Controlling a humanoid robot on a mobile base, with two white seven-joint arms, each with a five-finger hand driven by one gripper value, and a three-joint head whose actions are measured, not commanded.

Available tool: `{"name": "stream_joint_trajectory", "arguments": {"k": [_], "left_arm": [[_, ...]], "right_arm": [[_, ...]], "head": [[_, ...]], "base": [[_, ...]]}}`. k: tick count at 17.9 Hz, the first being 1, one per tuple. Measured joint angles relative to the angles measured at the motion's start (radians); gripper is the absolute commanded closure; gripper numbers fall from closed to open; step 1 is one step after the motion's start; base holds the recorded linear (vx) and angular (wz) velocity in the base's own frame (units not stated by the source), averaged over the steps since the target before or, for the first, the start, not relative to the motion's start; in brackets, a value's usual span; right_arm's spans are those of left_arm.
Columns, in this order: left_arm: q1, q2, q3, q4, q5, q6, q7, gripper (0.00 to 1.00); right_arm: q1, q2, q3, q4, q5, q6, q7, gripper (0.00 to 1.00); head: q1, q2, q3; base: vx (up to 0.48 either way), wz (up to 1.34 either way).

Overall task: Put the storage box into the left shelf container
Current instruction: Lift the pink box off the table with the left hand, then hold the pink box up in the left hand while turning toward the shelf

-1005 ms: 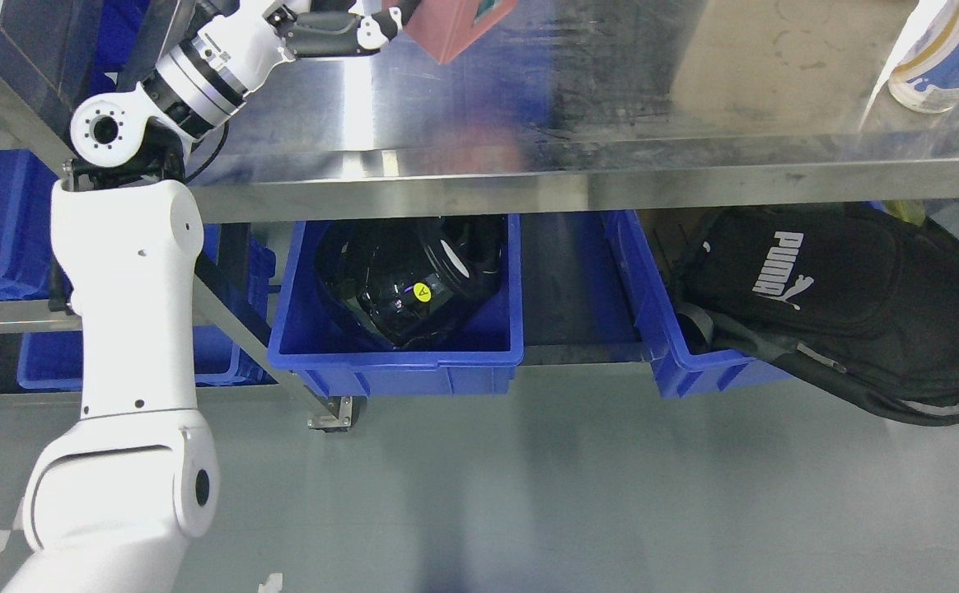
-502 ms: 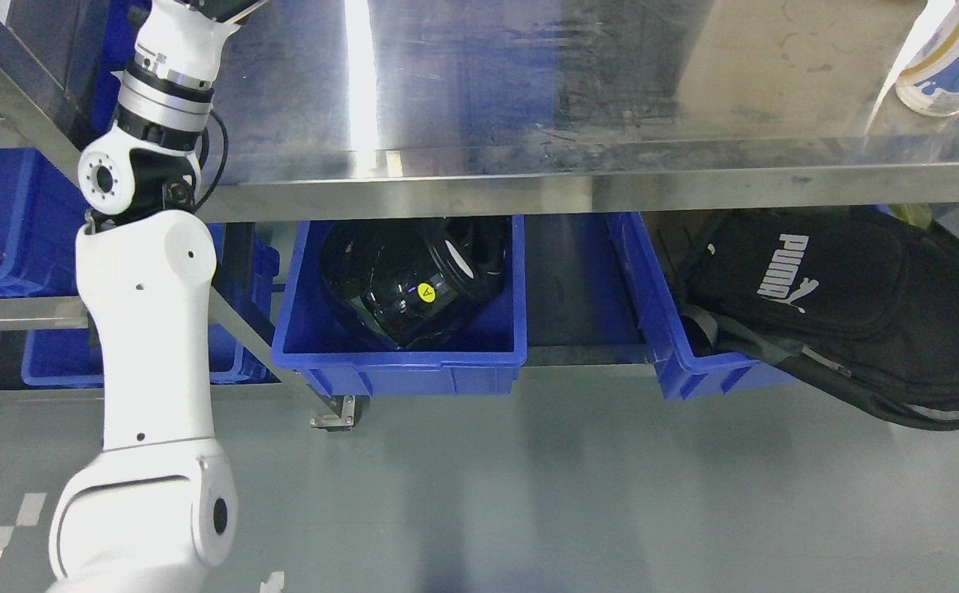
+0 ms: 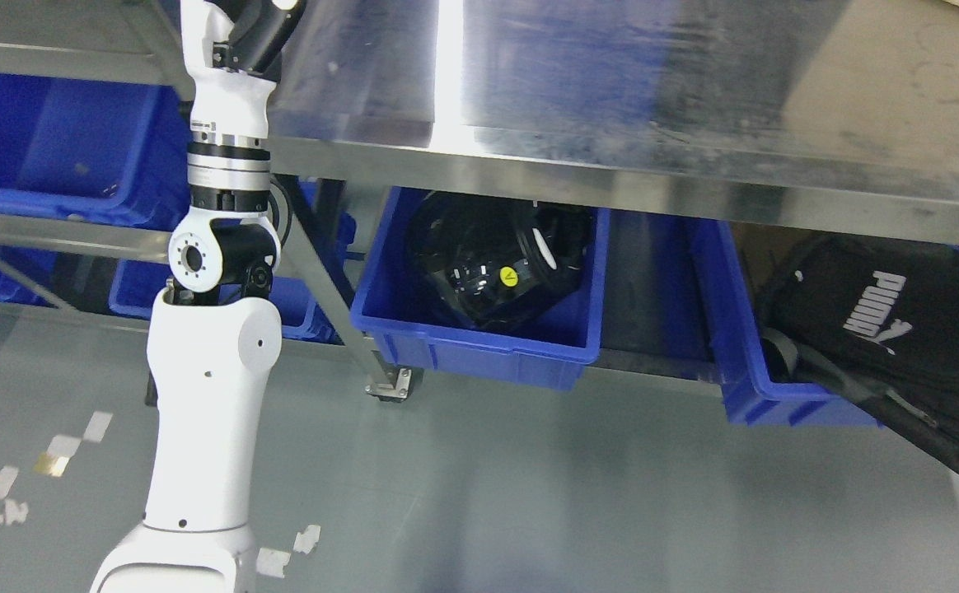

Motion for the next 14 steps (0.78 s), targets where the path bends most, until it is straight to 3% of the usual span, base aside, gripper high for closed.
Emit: {"name": "stream_joint_trajectory", "arguments": {"k": [6, 14], "left_arm": [[0.126, -0.003, -0.088, -0.13, 0.004, 0.024, 0.007, 0.96], [0.274, -0.006, -0.162, -0.217, 0.005, -0.103, -0.019, 0.96]], "right_arm": [[0.0, 0.0, 0.0, 0.0, 0.0, -0.002, 0.002, 0.0], [0.0, 0.0, 0.0, 0.0, 0.0, -0.002, 0.002, 0.0]], "head": [[0.0, 0.0, 0.0], [0.0, 0.0, 0.0]], "base": [[-0.026, 0.43], [0.015, 0.37]]}}
